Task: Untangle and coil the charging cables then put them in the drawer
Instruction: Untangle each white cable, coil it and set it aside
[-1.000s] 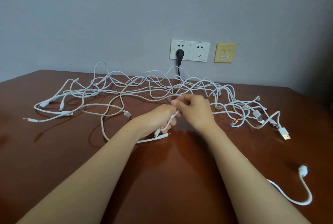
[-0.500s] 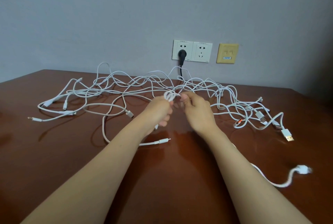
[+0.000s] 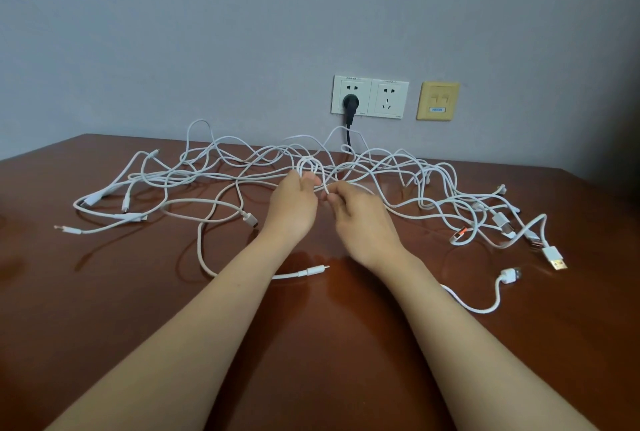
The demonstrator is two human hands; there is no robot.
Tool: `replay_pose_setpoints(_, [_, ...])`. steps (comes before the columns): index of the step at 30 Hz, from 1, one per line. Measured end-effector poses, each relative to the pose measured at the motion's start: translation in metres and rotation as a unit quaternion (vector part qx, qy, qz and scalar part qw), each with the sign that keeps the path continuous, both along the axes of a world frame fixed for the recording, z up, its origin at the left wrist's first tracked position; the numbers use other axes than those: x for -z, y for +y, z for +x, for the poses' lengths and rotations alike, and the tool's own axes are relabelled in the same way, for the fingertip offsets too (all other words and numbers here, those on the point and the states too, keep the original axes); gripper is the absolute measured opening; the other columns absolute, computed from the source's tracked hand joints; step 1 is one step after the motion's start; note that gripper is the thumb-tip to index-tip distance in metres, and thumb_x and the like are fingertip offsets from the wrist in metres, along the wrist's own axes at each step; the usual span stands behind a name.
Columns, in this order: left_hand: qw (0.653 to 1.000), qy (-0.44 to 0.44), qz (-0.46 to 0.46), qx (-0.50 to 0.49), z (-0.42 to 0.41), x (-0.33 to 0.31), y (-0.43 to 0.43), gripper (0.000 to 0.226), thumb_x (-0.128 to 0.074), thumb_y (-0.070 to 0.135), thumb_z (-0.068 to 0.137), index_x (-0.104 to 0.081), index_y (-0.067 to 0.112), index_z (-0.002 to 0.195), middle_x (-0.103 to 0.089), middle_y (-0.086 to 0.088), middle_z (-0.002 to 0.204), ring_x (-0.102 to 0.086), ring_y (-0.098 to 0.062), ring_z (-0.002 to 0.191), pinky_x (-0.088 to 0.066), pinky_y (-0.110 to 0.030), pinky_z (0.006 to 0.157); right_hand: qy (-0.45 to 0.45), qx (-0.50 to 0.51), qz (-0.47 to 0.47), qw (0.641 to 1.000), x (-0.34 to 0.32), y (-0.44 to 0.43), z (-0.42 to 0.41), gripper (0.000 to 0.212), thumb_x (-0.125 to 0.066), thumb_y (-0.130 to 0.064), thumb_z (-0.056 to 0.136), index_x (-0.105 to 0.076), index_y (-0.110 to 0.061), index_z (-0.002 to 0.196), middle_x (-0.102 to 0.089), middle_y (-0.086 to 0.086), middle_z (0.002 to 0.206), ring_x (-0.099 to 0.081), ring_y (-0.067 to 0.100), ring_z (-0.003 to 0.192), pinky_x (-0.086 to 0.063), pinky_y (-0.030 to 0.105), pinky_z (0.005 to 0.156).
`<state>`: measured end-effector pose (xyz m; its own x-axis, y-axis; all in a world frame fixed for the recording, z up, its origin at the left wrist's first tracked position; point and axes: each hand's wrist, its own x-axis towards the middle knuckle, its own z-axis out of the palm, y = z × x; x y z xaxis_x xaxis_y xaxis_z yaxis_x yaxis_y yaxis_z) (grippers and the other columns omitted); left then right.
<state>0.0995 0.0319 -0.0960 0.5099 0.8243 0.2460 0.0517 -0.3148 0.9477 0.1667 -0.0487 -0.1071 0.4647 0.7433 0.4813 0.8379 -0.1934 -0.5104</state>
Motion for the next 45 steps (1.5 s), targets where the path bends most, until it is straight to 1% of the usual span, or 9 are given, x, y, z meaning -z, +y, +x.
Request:
replay_pose_setpoints(9, [0.989,0.042,0.139,0.020,0.000,0.002,-0.008,0.030,-0.035,0.018,0.100,-0.063,0.009,0.108,-0.066,-0.013,0.108,-0.056,-0.032,0.104,-0.037,-0.027,0.077,-0.026,0.010,-0.045,0.999,-0.001,-0.001,-0.002,0.024,-0.037,-0.020,0.097,-0.056,-0.014,0.110,-0.064,0.018,0.103,-0.055,0.040,0.096,-0.043,0.038,0.074])
replay_pose_setpoints(18, [0.944,0.196,0.255,-0.067,-0.010,-0.001,-0.006,0.021,-0.034,0.017,0.099,-0.047,0.005,0.111,-0.060,-0.017,0.114,-0.051,-0.039,0.110,-0.030,-0.034,0.074,-0.047,0.021,-0.067,0.996,-0.006,-0.004,-0.011,0.029,-0.036,-0.032,0.098,-0.060,-0.018,0.099,-0.065,0.011,0.101,-0.055,0.035,0.100,-0.036,0.034,0.072])
replay_pose_setpoints(21, [0.974,0.140,0.165,-0.064,-0.012,-0.004,-0.004,0.015,-0.036,0.010,0.096,-0.050,0.006,0.100,-0.061,-0.018,0.109,-0.056,-0.035,0.102,-0.040,-0.035,0.078,-0.037,0.020,-0.064,0.997,-0.007,-0.004,-0.010,0.024,-0.038,-0.031,0.097,-0.059,-0.021,0.091,-0.065,0.008,0.099,-0.055,0.032,0.100,-0.035,0.031,0.070])
replay_pose_setpoints(23, [0.999,-0.018,-0.041,-0.002,-0.009,-0.008,-0.003,0.020,-0.031,0.007,0.098,-0.045,0.010,0.085,-0.063,-0.019,0.102,-0.061,-0.031,0.083,-0.054,-0.030,0.068,-0.023,0.021,-0.059,0.998,-0.007,-0.005,-0.009,0.021,-0.041,-0.027,0.095,-0.061,-0.025,0.100,-0.066,0.006,0.100,-0.055,0.029,0.100,-0.034,0.030,0.070])
replay_pose_setpoints(25, [0.960,-0.141,-0.231,0.069,-0.007,-0.012,-0.003,0.021,-0.026,0.007,0.101,-0.041,0.009,0.087,-0.064,-0.018,0.089,-0.063,-0.026,0.069,-0.053,-0.021,0.047,-0.016,0.024,-0.064,0.998,-0.006,-0.004,-0.006,0.019,-0.042,-0.028,0.095,-0.061,-0.024,0.099,-0.065,0.005,0.099,-0.054,0.030,0.100,-0.034,0.030,0.070])
replay_pose_setpoints(28, [0.904,-0.242,-0.340,0.092,-0.007,-0.016,0.002,0.021,-0.025,0.012,0.103,-0.040,0.008,0.090,-0.062,-0.008,0.060,-0.065,-0.017,0.051,-0.055,-0.028,0.055,0.003,0.037,-0.089,0.995,-0.004,-0.005,-0.003,0.031,-0.043,-0.041,0.095,-0.061,-0.020,0.083,-0.064,0.007,0.089,-0.055,0.032,0.096,-0.035,0.031,0.070])
replay_pose_setpoints(31, [0.884,-0.283,-0.365,0.080,-0.006,-0.014,0.011,0.028,-0.025,0.015,0.104,-0.042,0.010,0.081,-0.046,-0.002,0.053,-0.055,-0.012,0.047,-0.053,-0.033,0.073,0.027,0.043,-0.109,0.993,-0.004,-0.006,0.000,0.048,-0.041,-0.053,0.093,-0.055,-0.018,0.063,-0.060,0.004,0.078,-0.056,0.030,0.091,-0.035,0.031,0.068])
replay_pose_setpoints(34, [0.885,-0.282,-0.366,0.063,-0.006,-0.014,0.019,0.033,-0.022,0.014,0.104,-0.037,0.013,0.074,-0.031,0.008,0.032,-0.030,-0.005,0.026,-0.038,-0.019,0.044,0.022,0.045,-0.117,0.992,-0.007,-0.007,-0.001,0.047,-0.046,-0.053,0.091,-0.047,-0.021,0.057,-0.054,-0.002,0.070,-0.055,0.026,0.087,-0.032,0.029,0.066])
replay_pose_setpoints(45, [0.945,-0.193,-0.264,-0.009,-0.009,-0.011,0.023,0.030,-0.021,0.007,0.100,-0.038,0.013,0.075,-0.025,0.000,0.057,-0.024,-0.003,0.026,-0.024,-0.012,0.033,-0.070,0.027,-0.046,0.996,-0.017,-0.011,-0.005,0.017,-0.049,-0.028,0.095,-0.063,-0.022,0.101,-0.048,-0.003,0.092,-0.052,0.021,0.097,-0.026,0.027,0.067])
